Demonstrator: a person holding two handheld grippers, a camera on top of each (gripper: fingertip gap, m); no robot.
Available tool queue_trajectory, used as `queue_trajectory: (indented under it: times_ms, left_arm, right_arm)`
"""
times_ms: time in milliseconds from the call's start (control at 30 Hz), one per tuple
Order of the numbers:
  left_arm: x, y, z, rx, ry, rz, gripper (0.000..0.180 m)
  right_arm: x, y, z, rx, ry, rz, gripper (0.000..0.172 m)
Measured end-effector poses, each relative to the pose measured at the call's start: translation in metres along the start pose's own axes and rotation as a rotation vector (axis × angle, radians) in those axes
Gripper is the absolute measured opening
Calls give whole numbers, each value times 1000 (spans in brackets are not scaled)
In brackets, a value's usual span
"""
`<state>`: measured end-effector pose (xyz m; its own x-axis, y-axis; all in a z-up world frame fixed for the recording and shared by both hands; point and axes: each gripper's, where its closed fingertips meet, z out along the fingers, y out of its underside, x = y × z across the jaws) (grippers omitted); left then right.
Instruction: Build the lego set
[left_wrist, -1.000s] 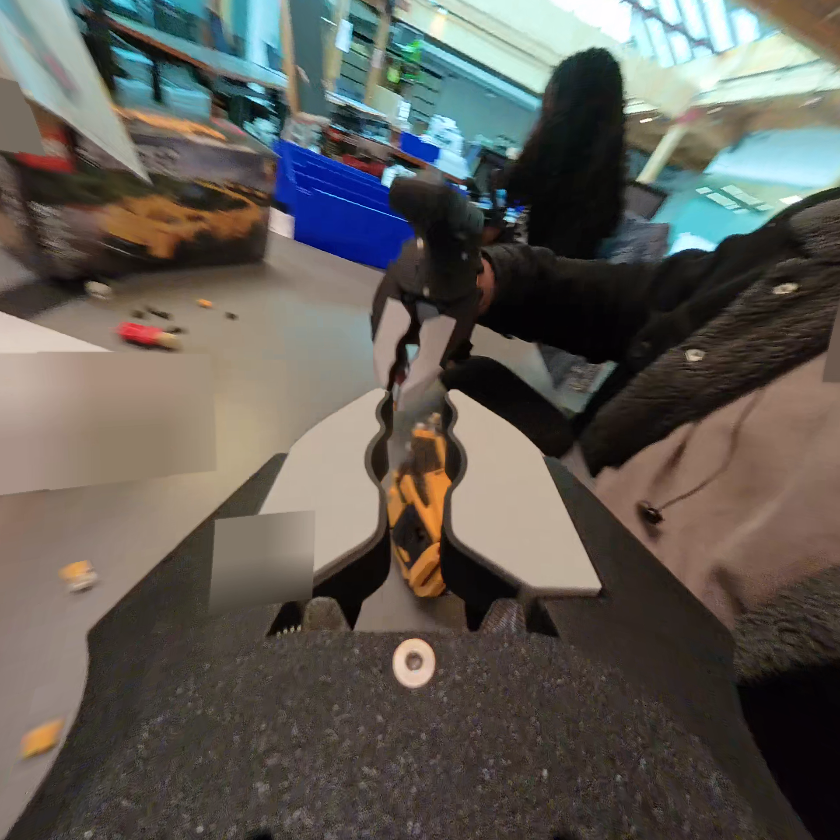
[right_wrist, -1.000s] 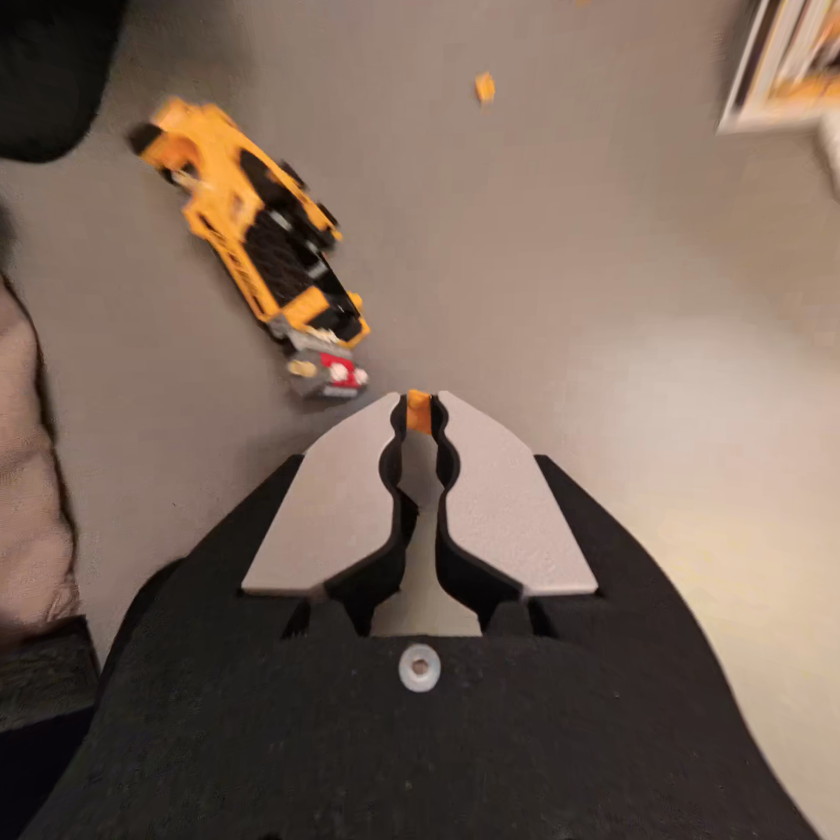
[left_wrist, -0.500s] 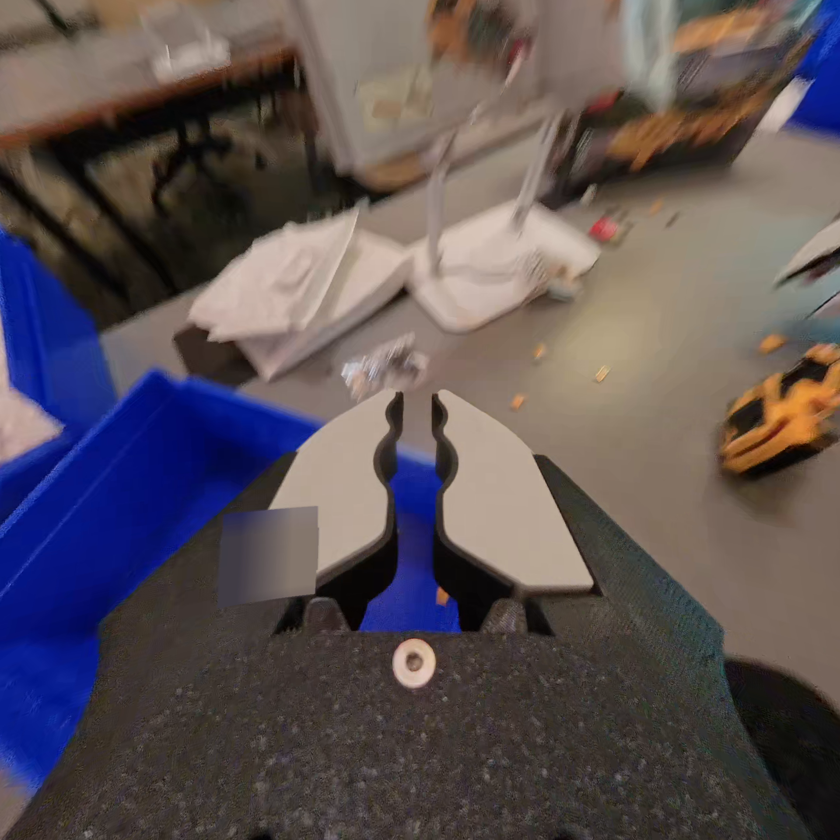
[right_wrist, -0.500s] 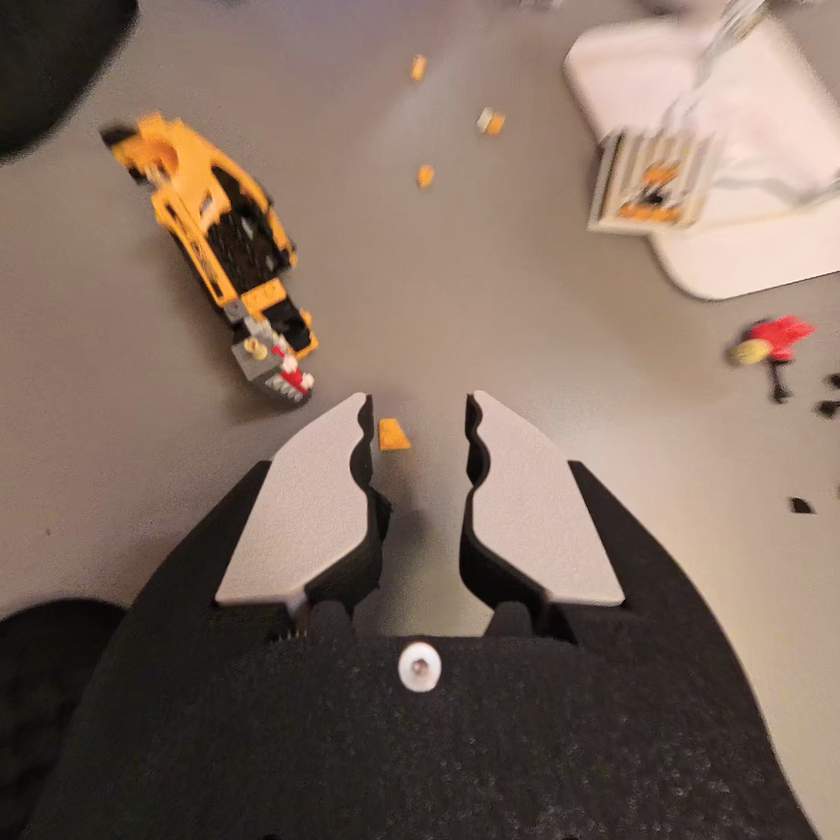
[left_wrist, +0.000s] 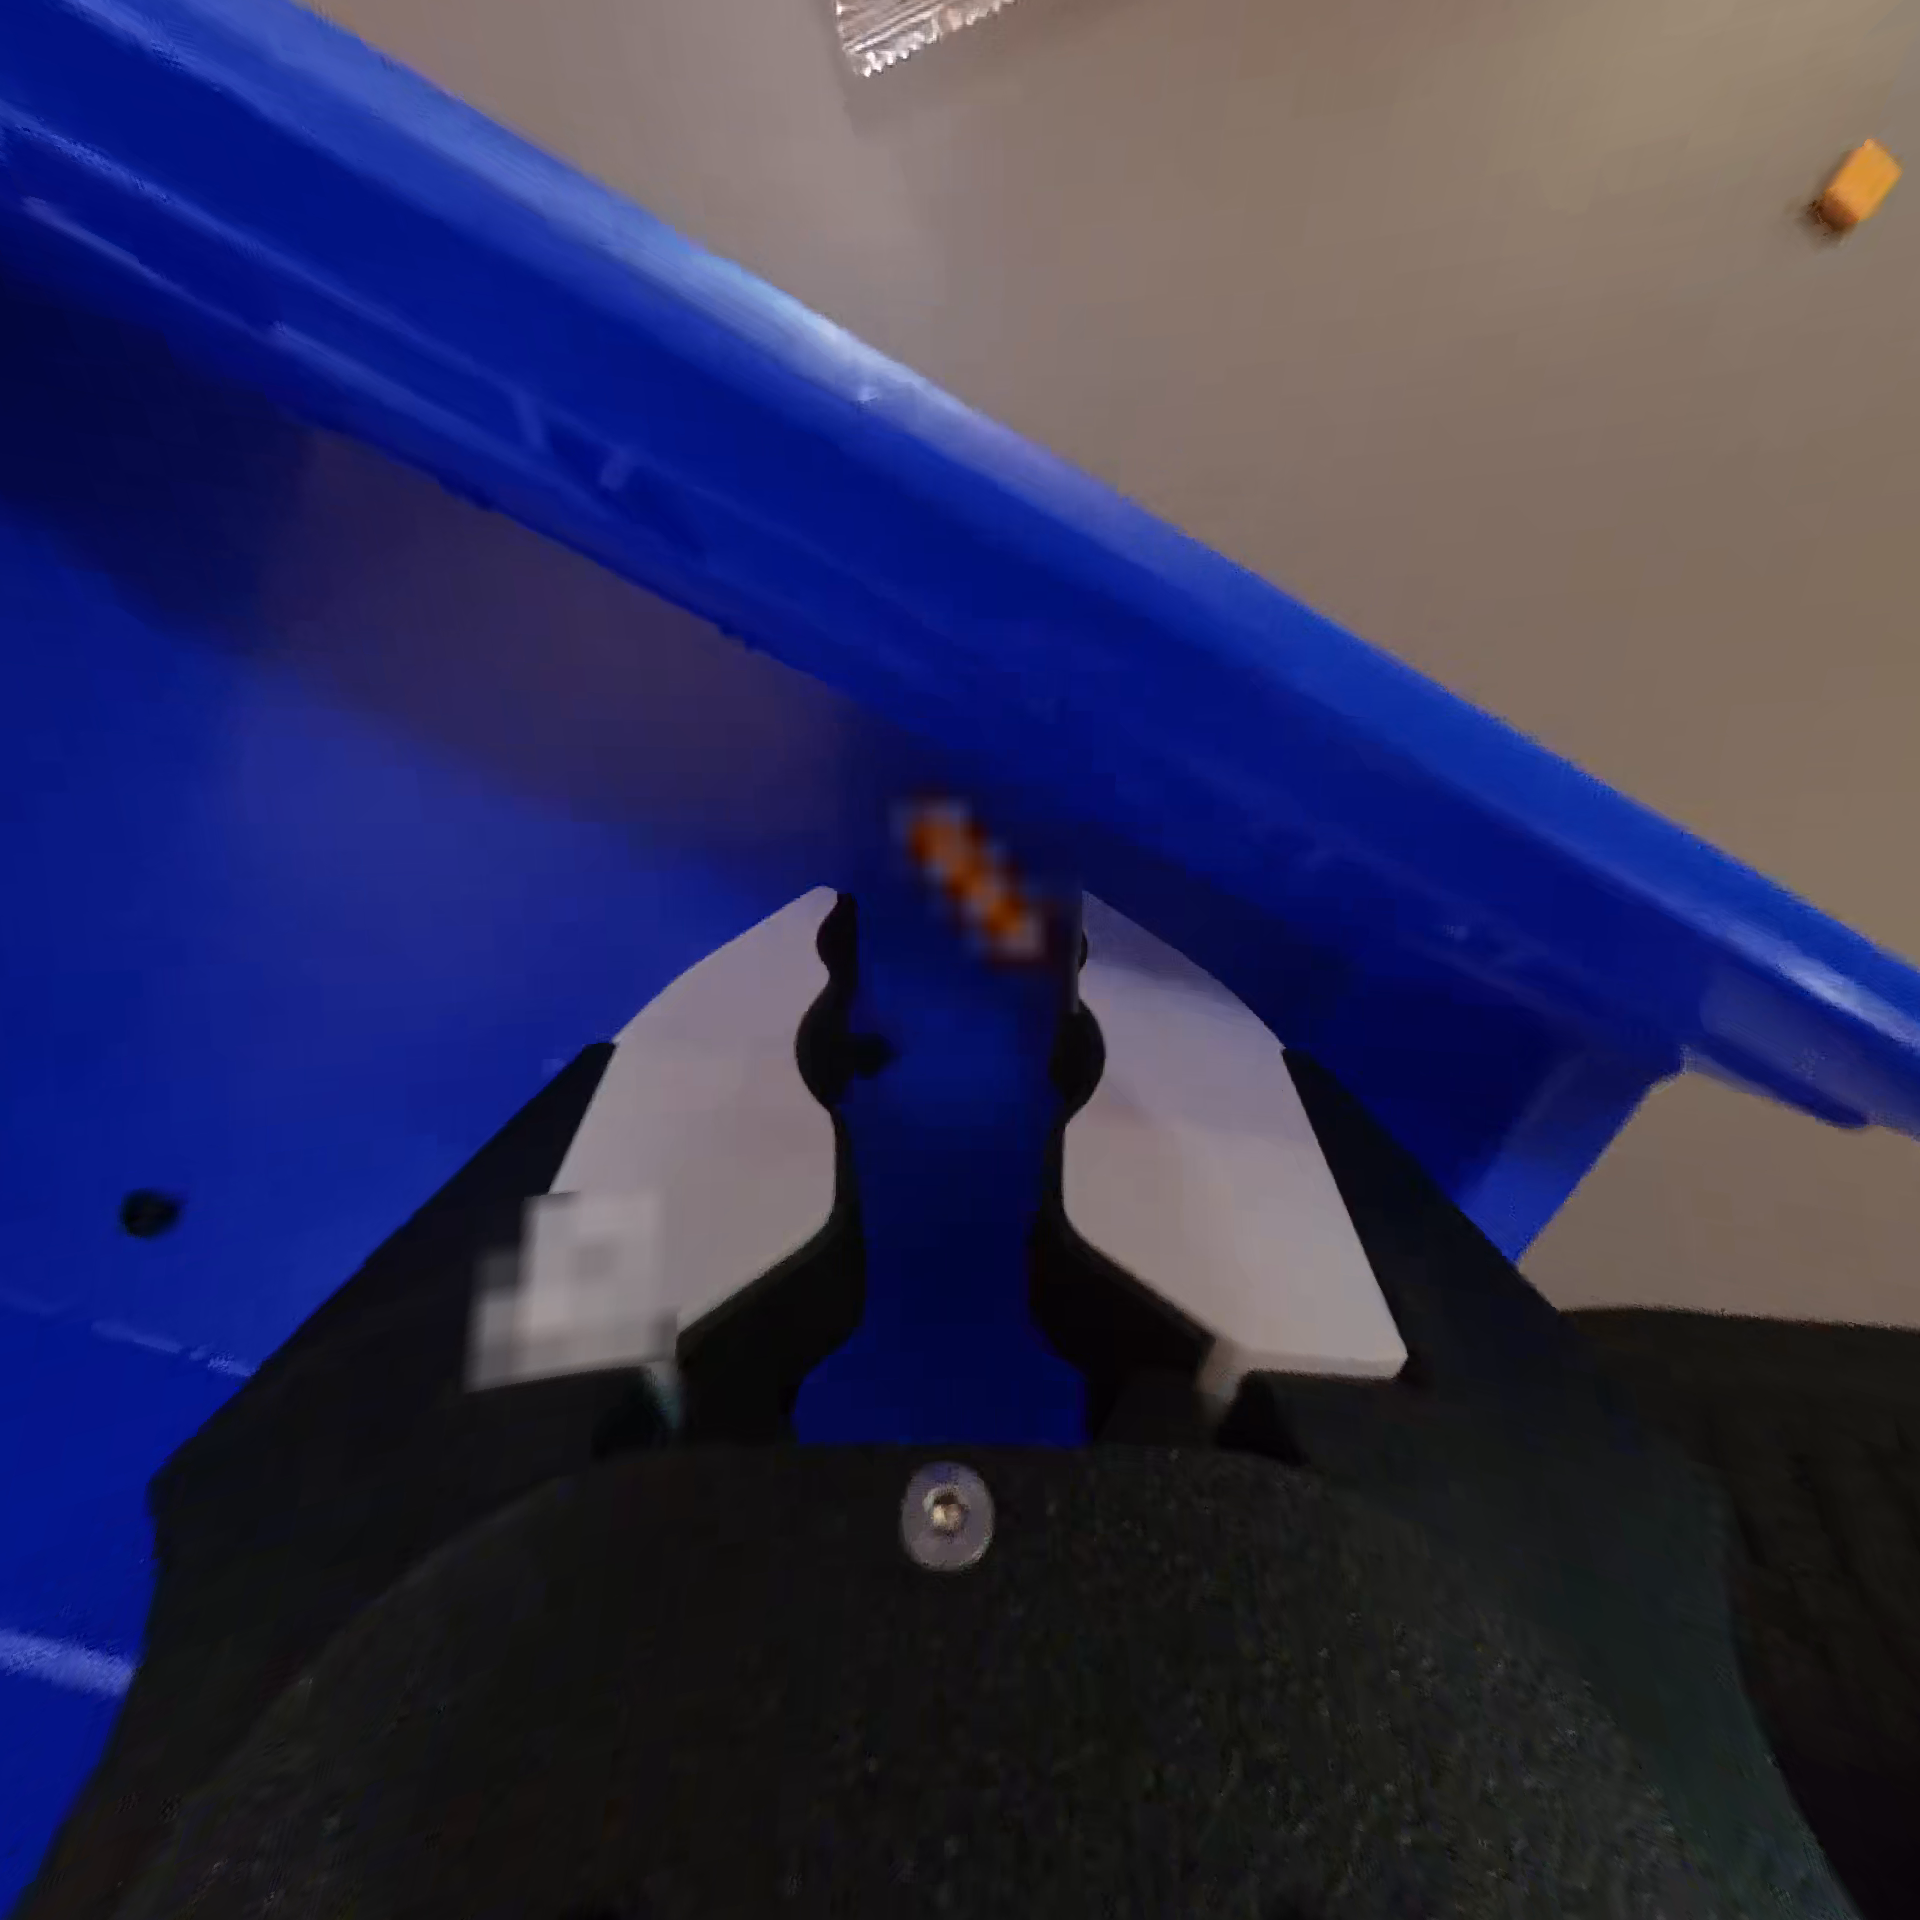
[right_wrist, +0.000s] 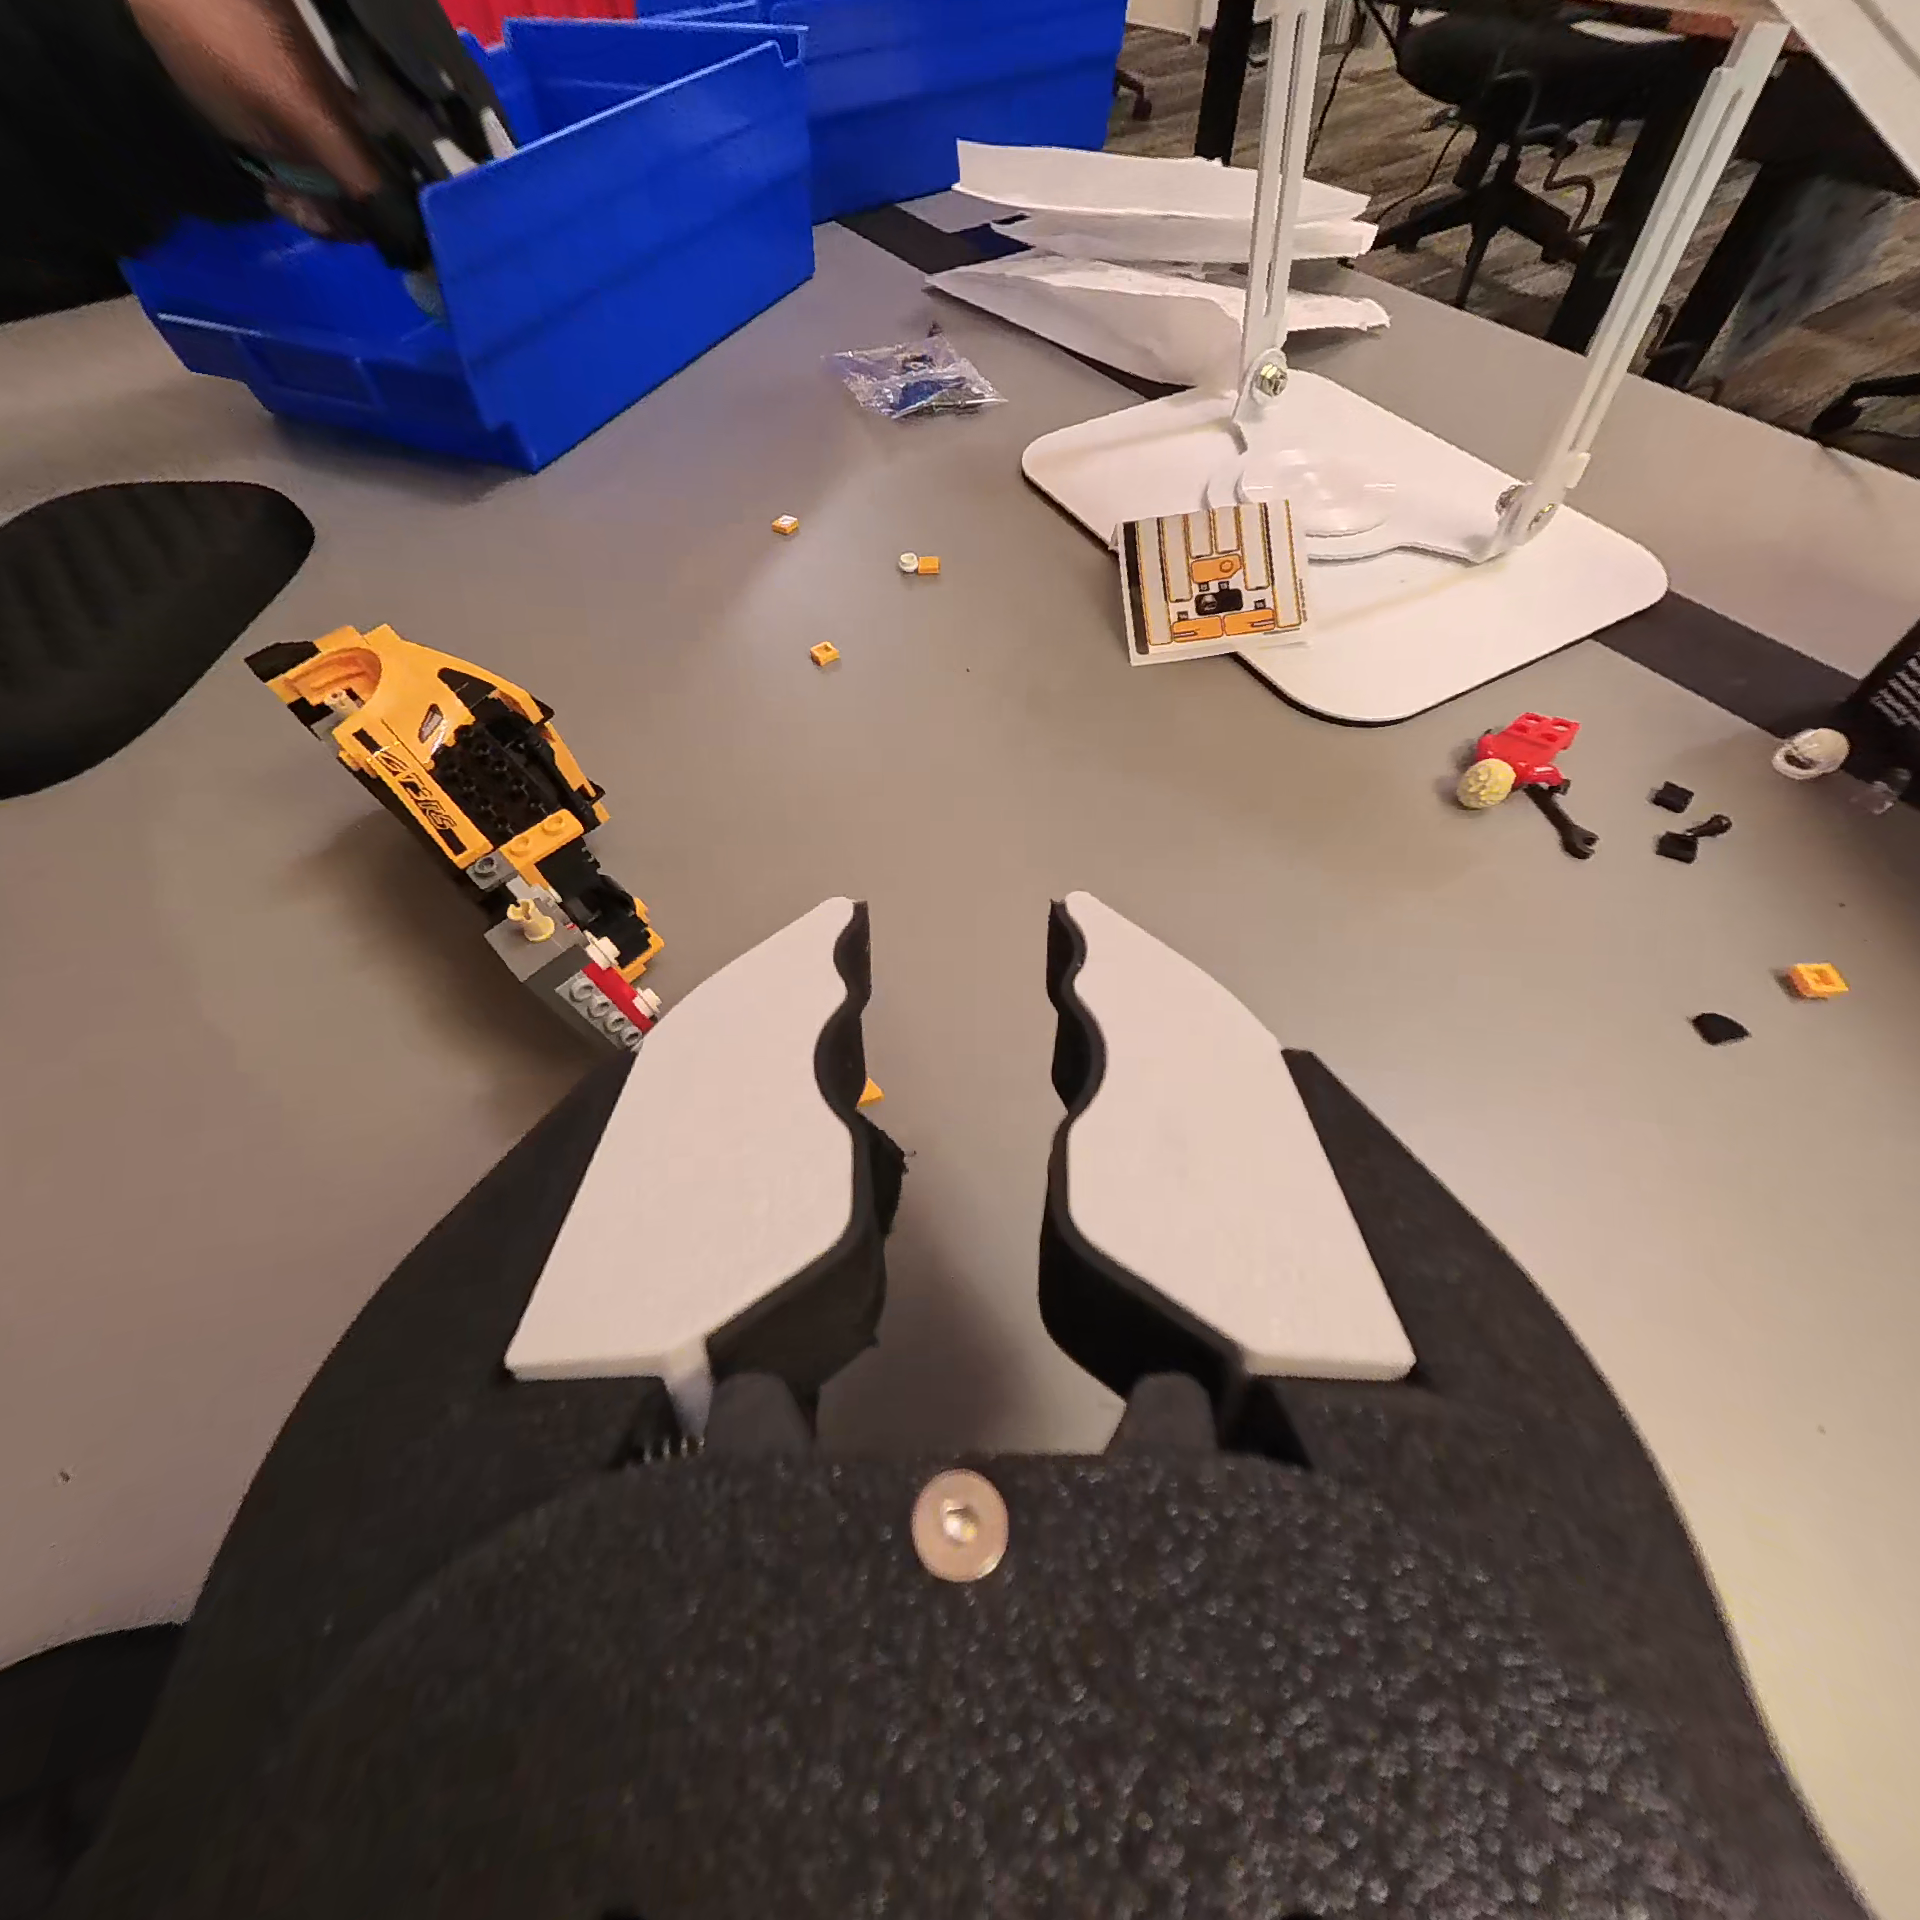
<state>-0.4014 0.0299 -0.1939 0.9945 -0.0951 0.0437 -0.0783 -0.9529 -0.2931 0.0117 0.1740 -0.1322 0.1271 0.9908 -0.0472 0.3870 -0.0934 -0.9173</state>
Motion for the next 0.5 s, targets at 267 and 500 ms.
queue_trajectory:
  times_ms: [267, 500]
  left_arm:
    - [-3, 6, 1, -48, -104, 85, 8]
    - [104, -49, -116, 527, 574, -37, 7]
  right_arm:
    - [0, -2, -2, 19, -1, 10, 30]
    - [-33, -46, -17, 156, -5, -152, 28]
